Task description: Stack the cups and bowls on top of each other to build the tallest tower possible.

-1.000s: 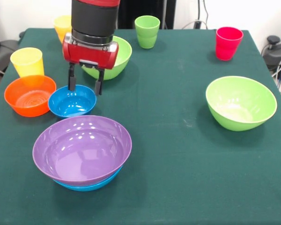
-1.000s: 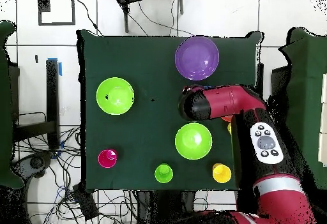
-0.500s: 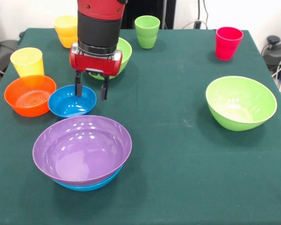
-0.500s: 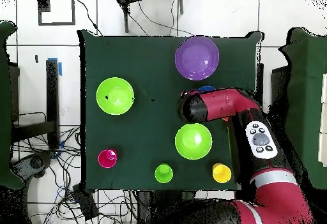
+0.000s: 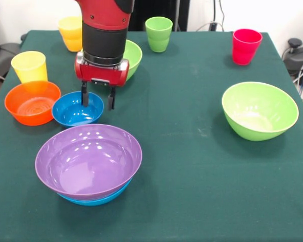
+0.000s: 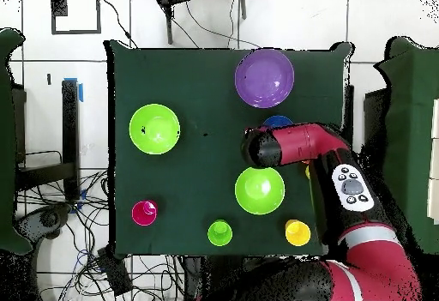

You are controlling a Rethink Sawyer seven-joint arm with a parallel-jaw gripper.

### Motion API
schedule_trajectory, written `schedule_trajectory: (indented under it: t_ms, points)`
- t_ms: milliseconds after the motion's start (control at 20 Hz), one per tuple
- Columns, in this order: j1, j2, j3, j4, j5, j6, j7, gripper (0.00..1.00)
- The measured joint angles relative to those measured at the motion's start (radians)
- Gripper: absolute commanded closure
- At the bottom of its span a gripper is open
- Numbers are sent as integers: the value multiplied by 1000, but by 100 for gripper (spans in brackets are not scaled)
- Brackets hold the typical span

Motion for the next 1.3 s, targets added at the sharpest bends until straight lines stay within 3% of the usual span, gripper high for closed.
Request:
schedule_trajectory:
  t_ms: [1300]
  points:
    - [-2,76,0,-1,-76,-17,0,0]
